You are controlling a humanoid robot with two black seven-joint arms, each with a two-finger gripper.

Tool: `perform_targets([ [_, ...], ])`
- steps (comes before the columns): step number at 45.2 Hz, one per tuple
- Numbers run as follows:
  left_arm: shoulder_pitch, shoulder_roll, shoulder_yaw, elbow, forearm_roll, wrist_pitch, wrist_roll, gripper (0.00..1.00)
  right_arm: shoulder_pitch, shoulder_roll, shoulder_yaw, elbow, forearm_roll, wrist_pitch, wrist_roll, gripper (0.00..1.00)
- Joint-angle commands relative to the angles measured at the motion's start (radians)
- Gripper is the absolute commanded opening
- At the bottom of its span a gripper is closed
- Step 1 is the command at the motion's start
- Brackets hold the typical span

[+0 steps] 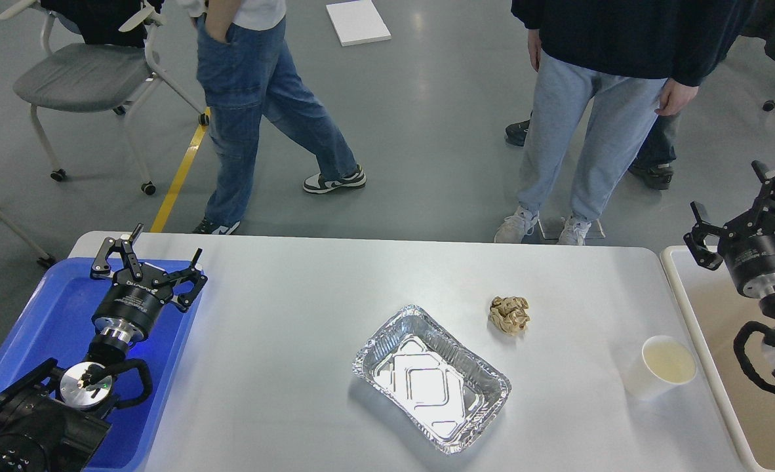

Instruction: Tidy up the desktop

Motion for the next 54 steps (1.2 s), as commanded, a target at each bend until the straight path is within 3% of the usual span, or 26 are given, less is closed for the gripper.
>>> perform_targets([
  [1, 0.000, 0.000, 0.000, 0.000, 0.000, 0.000, 0.000, 1.00, -0.001, 0.006, -0.001, 0.003, 0.005, -0.003, 0.001, 1.00],
  [54, 0.000, 0.000, 0.000, 0.000, 0.000, 0.000, 0.000, 1.00, -0.007, 0.002, -0.009, 0.007, -0.005, 0.003, 0.001, 1.00],
])
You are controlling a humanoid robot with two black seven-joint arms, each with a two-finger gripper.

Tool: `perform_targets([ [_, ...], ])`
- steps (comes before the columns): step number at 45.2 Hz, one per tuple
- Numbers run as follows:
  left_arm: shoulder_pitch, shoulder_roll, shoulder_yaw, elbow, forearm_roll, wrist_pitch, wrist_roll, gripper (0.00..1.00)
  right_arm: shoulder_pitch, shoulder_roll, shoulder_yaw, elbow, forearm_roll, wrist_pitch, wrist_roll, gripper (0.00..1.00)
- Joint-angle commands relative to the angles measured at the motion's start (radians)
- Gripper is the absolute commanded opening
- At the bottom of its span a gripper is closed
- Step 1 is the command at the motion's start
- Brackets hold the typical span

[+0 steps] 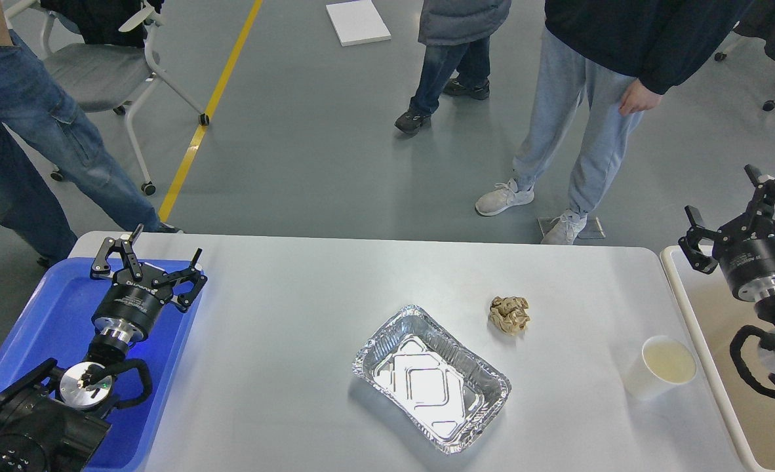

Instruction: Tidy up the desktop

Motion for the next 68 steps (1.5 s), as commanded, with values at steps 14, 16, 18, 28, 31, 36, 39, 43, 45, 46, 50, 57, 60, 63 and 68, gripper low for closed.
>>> perform_targets([
  [14, 0.000, 0.000, 0.000, 0.000, 0.000, 0.000, 0.000, 1.00, 0.052, -0.109, -0.077, 0.082, 0.036, -0.018, 0.000, 1.00],
  [16, 0.000, 0.001, 0.000, 0.000, 0.000, 0.000, 0.000, 1.00, 0.062, -0.132, -0.095, 0.106, 0.060, -0.021, 0.000, 1.00],
  [18, 0.000, 0.000, 0.000, 0.000, 0.000, 0.000, 0.000, 1.00, 0.065, -0.162, -0.112, 0.128, 0.096, -0.021, 0.002, 1.00],
  [28, 0.000, 0.000, 0.000, 0.000, 0.000, 0.000, 0.000, 1.00, 0.134, -0.327, -0.258, 0.184, 0.169, -0.021, 0.002, 1.00],
  [31, 0.000, 0.000, 0.000, 0.000, 0.000, 0.000, 0.000, 1.00, 0.161, -0.371, -0.308, 0.201, 0.169, -0.019, 0.000, 1.00],
  [36, 0.000, 0.000, 0.000, 0.000, 0.000, 0.000, 0.000, 1.00, 0.232, -0.471, -0.430, 0.244, 0.163, -0.006, -0.003, 1.00],
  [39, 0.000, 0.001, 0.000, 0.000, 0.000, 0.000, 0.000, 1.00, 0.298, -0.531, -0.522, 0.267, 0.153, 0.005, -0.006, 1.00],
  [43, 0.000, 0.000, 0.000, 0.000, 0.000, 0.000, 0.000, 1.00, 0.399, -0.609, -0.649, 0.298, 0.143, 0.048, -0.008, 1.00],
  [45, 0.000, 0.000, 0.000, 0.000, 0.000, 0.000, 0.000, 1.00, 0.456, -0.650, -0.707, 0.304, 0.131, 0.080, -0.009, 1.00],
  [46, 0.000, 0.000, 0.000, 0.000, 0.000, 0.000, 0.000, 1.00, 0.480, -0.669, -0.733, 0.309, 0.122, 0.094, -0.009, 1.00],
  [50, 0.000, 0.000, 0.000, 0.000, 0.000, 0.000, 0.000, 1.00, 0.562, -0.736, -0.810, 0.324, 0.041, 0.132, -0.023, 1.00],
  [57, 0.000, 0.000, 0.001, 0.000, 0.000, 0.000, 0.002, 1.00, 0.608, -0.828, -0.824, 0.332, -0.221, 0.212, -0.094, 1.00],
  [60, 0.000, 0.000, 0.001, 0.000, 0.000, 0.000, 0.002, 1.00, 0.626, -0.857, -0.823, 0.333, -0.315, 0.238, -0.110, 1.00],
  [63, 0.000, 0.000, 0.001, 0.000, 0.002, 0.000, 0.002, 1.00, 0.646, -0.876, -0.818, 0.333, -0.395, 0.267, -0.118, 1.00],
  [68, 0.000, 0.000, 0.001, 0.000, 0.002, 0.000, 0.002, 1.00, 0.706, -0.913, -0.809, 0.333, -0.536, 0.344, -0.121, 1.00],
])
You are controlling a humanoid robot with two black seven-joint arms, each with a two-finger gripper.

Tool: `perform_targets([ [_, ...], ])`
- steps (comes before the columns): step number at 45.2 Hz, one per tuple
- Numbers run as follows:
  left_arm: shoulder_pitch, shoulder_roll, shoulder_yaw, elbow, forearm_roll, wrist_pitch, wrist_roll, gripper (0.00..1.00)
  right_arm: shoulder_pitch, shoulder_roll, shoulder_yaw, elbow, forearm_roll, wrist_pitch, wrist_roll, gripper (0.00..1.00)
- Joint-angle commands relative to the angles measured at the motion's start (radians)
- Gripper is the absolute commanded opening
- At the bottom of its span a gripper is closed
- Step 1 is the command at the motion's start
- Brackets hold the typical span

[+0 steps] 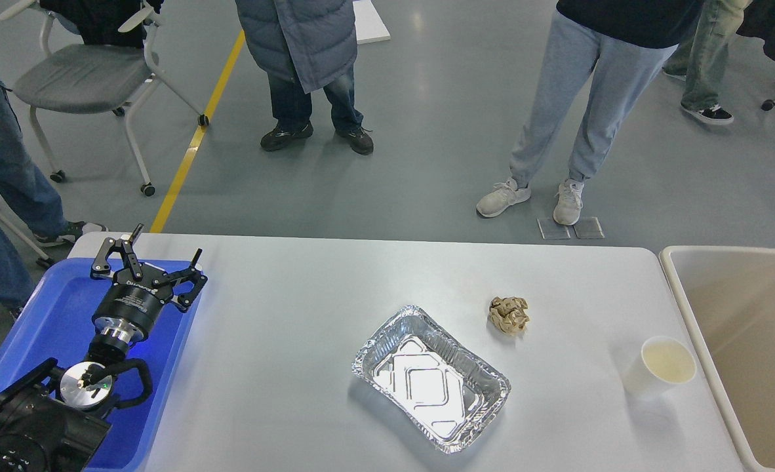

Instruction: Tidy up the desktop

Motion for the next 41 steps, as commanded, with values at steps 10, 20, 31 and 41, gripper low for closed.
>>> perform_targets([
  [10, 0.000, 0.000, 0.001, 0.000, 0.001, 0.000, 0.000, 1.00, 0.342, -0.131, -0.013, -0.007, -0.531, 0.270, -0.059, 1.00],
  [20, 0.000, 0.000, 0.001, 0.000, 0.001, 0.000, 0.000, 1.00, 0.500, -0.089, 0.006, -0.059, -0.548, 0.319, -0.065, 1.00],
  [31, 0.000, 0.000, 0.001, -0.002, 0.001, 0.000, 0.000, 1.00, 0.643, 0.049, 0.003, -0.125, -0.626, 0.377, -0.065, 1.00],
  [41, 0.000, 0.000, 0.001, 0.000, 0.000, 0.000, 0.000, 1.00, 0.841, 0.303, -0.224, -0.337, -0.770, 0.423, -0.066, 1.00],
])
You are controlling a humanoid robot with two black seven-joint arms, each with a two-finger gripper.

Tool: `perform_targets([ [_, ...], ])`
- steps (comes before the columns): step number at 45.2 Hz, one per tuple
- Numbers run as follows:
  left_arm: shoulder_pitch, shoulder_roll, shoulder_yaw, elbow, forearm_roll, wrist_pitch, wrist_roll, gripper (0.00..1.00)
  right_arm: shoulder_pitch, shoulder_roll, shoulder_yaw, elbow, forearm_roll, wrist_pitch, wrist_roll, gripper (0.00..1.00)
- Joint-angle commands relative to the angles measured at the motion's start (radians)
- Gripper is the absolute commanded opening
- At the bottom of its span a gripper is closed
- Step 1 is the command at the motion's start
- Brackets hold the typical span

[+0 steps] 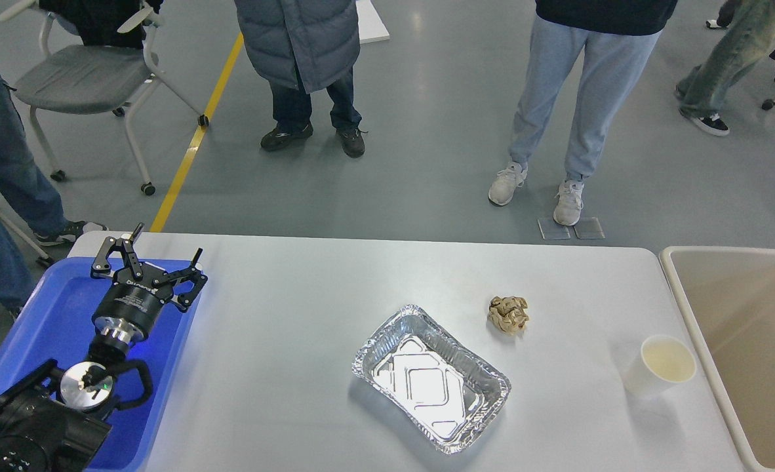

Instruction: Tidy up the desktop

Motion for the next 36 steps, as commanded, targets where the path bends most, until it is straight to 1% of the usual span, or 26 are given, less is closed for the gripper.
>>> perform_targets([
  [1, 0.000, 0.000, 0.000, 0.001, 0.000, 0.000, 0.000, 1.00, 0.237, 0.249, -0.259, -0.201, -0.120, 0.054, -0.001, 1.00],
  [4, 0.000, 0.000, 0.000, -0.001, 0.000, 0.000, -0.001, 1.00, 0.335, 0.349, -0.483, -0.259, -0.089, 0.054, 0.001, 1.00],
  [6, 0.000, 0.000, 0.000, 0.001, -0.002, 0.000, -0.001, 1.00, 0.395, 0.407, -0.632, -0.272, -0.028, 0.054, 0.002, 1.00],
  [9, 0.000, 0.000, -0.001, 0.001, 0.000, 0.000, -0.001, 1.00, 0.457, 0.464, -0.821, -0.270, 0.091, 0.054, 0.002, 1.00],
  [12, 0.000, 0.000, 0.000, 0.001, 0.000, 0.000, -0.001, 1.00, 0.486, 0.495, -0.962, -0.266, 0.170, 0.054, 0.002, 1.00],
  [21, 0.000, 0.000, 0.000, 0.001, -0.002, 0.000, -0.001, 1.00, 0.491, 0.518, -1.073, -0.229, 0.167, 0.054, 0.002, 1.00],
  [27, 0.000, 0.000, 0.000, 0.001, -0.002, 0.000, -0.001, 1.00, 0.510, 0.518, -1.152, -0.171, 0.135, 0.054, 0.004, 1.00],
  [32, 0.000, 0.000, -0.002, 0.001, -0.002, 0.000, -0.001, 1.00, 0.538, 0.515, -1.171, -0.086, 0.069, 0.054, 0.004, 1.00],
  [36, 0.000, 0.000, -0.002, 0.001, -0.002, 0.000, -0.003, 1.00, 0.576, 0.507, -1.153, 0.043, 0.047, 0.054, 0.004, 1.00],
])
